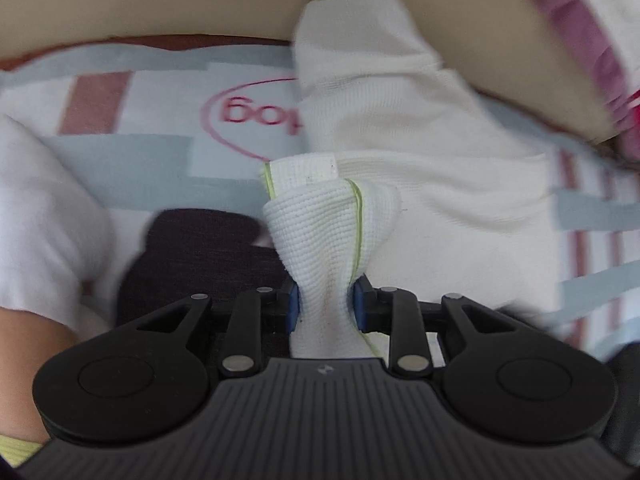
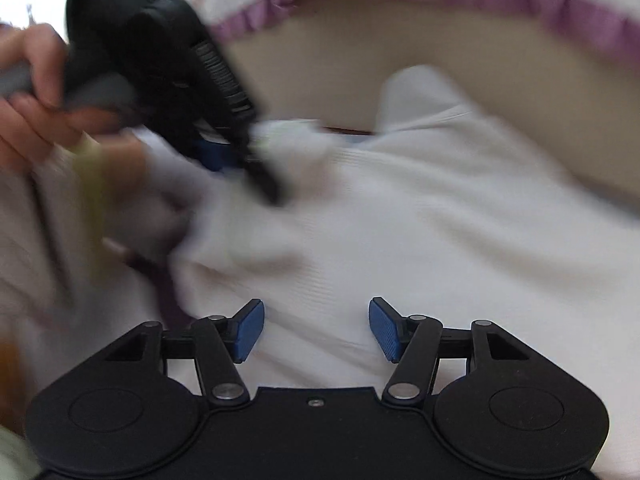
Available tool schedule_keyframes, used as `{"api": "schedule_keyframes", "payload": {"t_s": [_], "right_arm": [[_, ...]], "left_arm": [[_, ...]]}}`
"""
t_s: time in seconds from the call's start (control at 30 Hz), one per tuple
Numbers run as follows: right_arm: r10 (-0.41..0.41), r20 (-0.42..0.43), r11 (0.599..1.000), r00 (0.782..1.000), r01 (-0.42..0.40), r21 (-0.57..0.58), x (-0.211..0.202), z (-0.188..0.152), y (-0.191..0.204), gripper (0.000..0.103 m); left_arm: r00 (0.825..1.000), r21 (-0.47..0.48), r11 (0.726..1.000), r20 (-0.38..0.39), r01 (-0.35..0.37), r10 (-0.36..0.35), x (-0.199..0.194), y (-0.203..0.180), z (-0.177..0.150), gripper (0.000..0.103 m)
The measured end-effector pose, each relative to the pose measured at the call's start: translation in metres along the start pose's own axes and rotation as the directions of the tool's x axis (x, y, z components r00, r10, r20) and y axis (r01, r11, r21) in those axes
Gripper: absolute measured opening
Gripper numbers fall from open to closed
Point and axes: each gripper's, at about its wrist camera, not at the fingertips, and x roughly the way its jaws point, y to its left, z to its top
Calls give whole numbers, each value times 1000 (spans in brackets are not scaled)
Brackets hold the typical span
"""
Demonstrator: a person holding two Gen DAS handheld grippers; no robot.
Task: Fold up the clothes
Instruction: 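Pinch the folded cuff with the left gripper and lift it, then lay the cuff down and open the left gripper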
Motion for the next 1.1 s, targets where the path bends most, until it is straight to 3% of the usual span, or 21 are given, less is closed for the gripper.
{"api": "schedule_keyframes", "payload": {"t_s": [0.03,0.1,0.13,0.17,0.2,0.3,0.43,0.57,0.6,0.63,0.67,0.7,0.73,0.77,0.8,0.87,0.93,1.0,1.07,1.1], "right_arm": [[38,9,999,999,-38,5,1,-2,5,64],[99,66,995,993,-101,24,-5,-8,9,64],[120,99,990,988,-127,67,-10,-11,4,64],[133,134,982,982,-149,117,-15,-15,-2,64],[123,157,974,980,-149,171,-17,-19,-9,64],[48,186,944,981,-106,314,-19,-27,-25,64],[34,205,872,978,-129,472,-12,-34,-33,72],[31,244,777,969,-177,604,7,-27,-33,71],[16,266,761,964,-185,622,11,-22,-33,54],[-14,297,764,955,-182,619,9,-18,-30,45],[-65,299,832,952,-113,543,5,-13,-15,38],[-127,291,908,948,-8,420,2,-6,4,38],[-188,292,953,938,102,286,-1,1,23,38],[-234,287,970,929,204,133,0,4,43,38],[-238,276,970,931,240,25,4,3,57,38],[-199,240,971,950,225,-85,12,-2,72,38],[-144,194,983,970,163,-82,18,-7,73,38],[-104,153,992,983,114,-59,25,-11,70,38],[-100,104,994,990,105,-36,33,-14,68,39],[-103,95,994,990,105,-21,33,-16,67,39]], "left_arm": [[997,6,997,4,75,-75,-2,-1,1,24],[980,27,980,4,199,-199,-2,-8,2,35],[975,41,974,7,222,-223,-1,-13,3,59],[972,55,971,13,234,-235,-1,-18,5,74],[969,70,967,17,246,-247,0,-24,6,73],[993,187,980,90,64,-82,0,-41,7,74],[990,232,965,101,-124,103,9,-45,6,73],[988,137,980,80,-143,133,14,-27,9,72],[988,104,985,79,-139,131,13,-21,10,72],[988,74,988,85,-136,130,11,-16,11,71],[986,59,988,97,-139,133,7,-13,11,71],[984,50,988,111,-145,138,4,-10,11,71],[981,58,987,128,-152,144,0,-10,11,71],[978,71,984,147,-161,149,-4,-11,10,71],[977,91,983,161,-158,142,-7,-12,10,71],[983,135,986,169,-96,73,-12,-17,9,71],[991,210,978,133,-1,-27,-13,-27,5,73],[991,301,951,85,74,-104,-11,-41,0,73],[993,415,905,23,92,-112,3,-61,-10,74],[997,448,891,-4,76,-83,13,-71,-15,74]]}}
